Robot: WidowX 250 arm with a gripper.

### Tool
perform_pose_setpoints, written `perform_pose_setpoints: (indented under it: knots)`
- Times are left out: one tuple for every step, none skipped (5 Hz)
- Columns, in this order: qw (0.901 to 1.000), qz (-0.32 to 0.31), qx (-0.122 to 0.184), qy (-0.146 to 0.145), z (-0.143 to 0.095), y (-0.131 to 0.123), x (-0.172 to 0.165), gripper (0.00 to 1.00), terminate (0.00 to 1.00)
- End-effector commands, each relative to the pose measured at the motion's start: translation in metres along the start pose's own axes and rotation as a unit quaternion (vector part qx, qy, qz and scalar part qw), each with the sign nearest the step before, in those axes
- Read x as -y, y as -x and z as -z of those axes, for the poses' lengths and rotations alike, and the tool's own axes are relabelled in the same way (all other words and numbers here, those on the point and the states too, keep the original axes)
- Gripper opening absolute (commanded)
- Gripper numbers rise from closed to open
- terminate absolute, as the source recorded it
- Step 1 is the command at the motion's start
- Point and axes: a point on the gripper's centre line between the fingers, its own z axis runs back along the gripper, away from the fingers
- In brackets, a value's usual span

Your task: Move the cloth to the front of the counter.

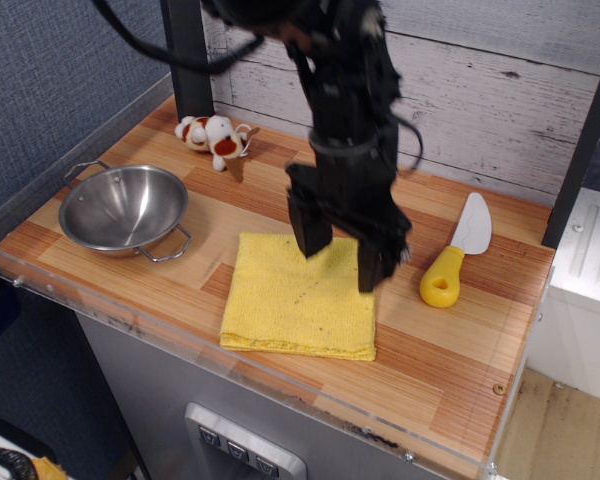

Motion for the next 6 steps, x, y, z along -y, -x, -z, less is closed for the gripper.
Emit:
perform_pose_setpoints:
  knots:
    - [0.9955,-0.029,0.087,-0.023,-0.08,-0.016,-0.006,1.0,0.0]
    - [0.9915,-0.042,0.12,-0.026,-0.104,-0.014,-0.004,1.0,0.0]
    - [0.9915,-0.042,0.12,-0.026,-0.104,-0.014,-0.004,1.0,0.0]
    - [0.9915,-0.042,0.12,-0.026,-0.104,-0.014,-0.004,1.0,0.0]
    - [0.9915,-0.042,0.12,-0.026,-0.104,-0.014,-0.004,1.0,0.0]
    - [0.9915,-0.042,0.12,-0.026,-0.104,-0.014,-0.004,1.0,1.0]
